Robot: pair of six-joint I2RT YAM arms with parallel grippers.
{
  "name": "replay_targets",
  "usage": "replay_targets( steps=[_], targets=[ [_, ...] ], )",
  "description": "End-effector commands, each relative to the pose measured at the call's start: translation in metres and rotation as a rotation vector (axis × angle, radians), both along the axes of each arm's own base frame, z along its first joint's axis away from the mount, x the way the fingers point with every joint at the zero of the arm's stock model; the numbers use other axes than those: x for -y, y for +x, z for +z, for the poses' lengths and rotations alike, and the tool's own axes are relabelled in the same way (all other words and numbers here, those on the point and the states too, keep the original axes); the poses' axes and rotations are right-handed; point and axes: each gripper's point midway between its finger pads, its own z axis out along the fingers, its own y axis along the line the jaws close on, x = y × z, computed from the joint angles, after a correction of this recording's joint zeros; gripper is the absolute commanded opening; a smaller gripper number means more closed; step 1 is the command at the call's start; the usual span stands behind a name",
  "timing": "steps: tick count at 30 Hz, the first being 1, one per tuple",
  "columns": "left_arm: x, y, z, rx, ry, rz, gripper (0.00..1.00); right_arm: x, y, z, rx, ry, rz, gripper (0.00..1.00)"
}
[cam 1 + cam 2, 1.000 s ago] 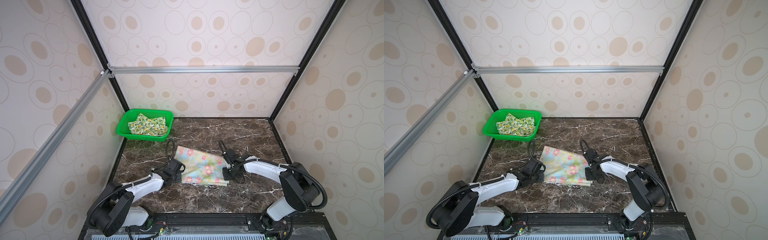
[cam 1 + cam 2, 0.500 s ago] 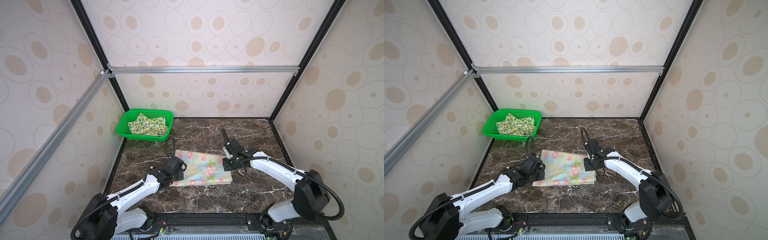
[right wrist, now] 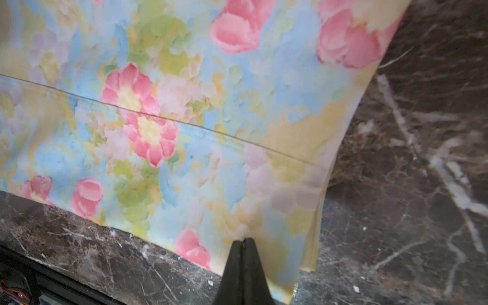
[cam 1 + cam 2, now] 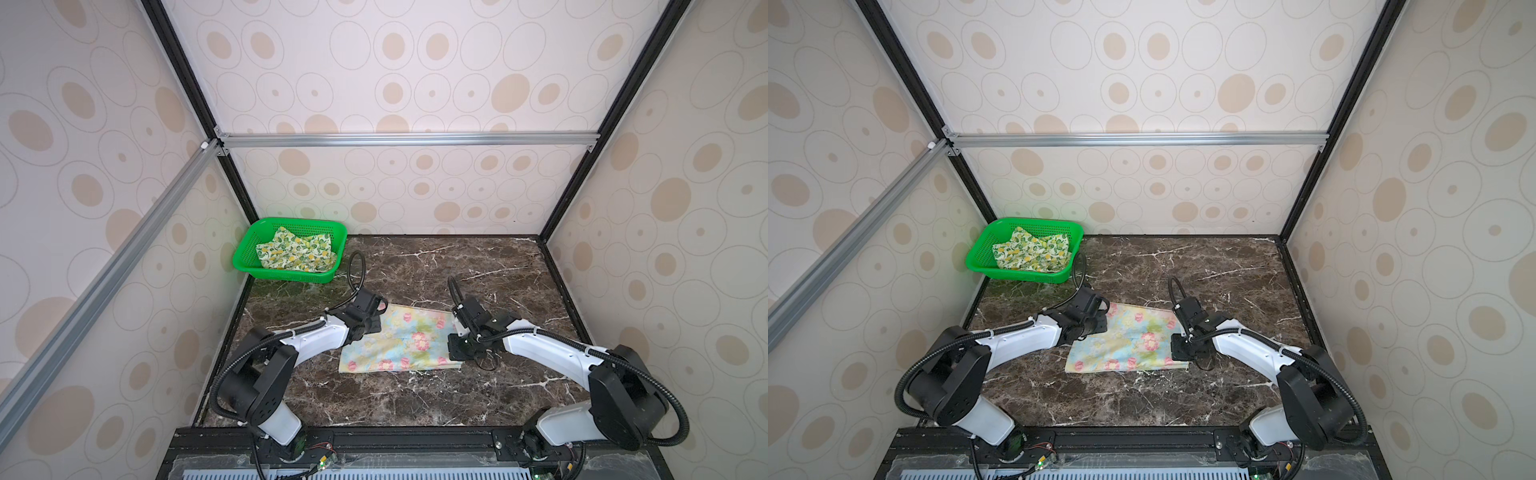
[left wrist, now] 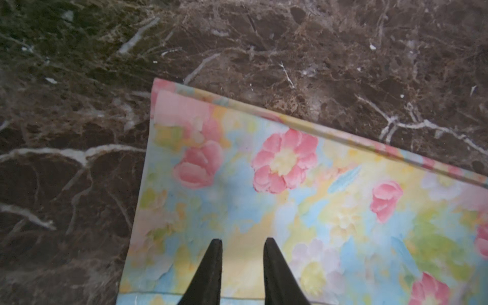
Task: Fold and stack skirts
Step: Smooth out the skirt at the center of the table.
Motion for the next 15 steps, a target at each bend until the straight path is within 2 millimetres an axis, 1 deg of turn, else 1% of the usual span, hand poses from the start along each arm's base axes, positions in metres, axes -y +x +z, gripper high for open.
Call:
replay_targets(
  steps=[1, 6, 11, 15],
  targets=[
    [0.002, 0.02, 0.006, 0.038, -0.002, -0.007, 0.27, -0.001, -0.008, -0.002, -0.01, 0.029, -0.03, 0.0],
    [-0.006, 0.016, -0.007, 0.013, -0.001, 0.006, 0.27, 0.007, -0.017, -0.019, -0.044, -0.002, -0.042, 0.0],
    [-0.012, 0.01, -0.011, 0.001, 0.016, 0.011, 0.26, 0.013, -0.026, -0.036, -0.084, -0.026, -0.055, 0.0],
    [-0.021, 0.001, -0.018, -0.022, 0.038, 0.014, 0.26, 0.019, -0.029, -0.043, -0.091, -0.054, -0.057, 0.0]
  ],
)
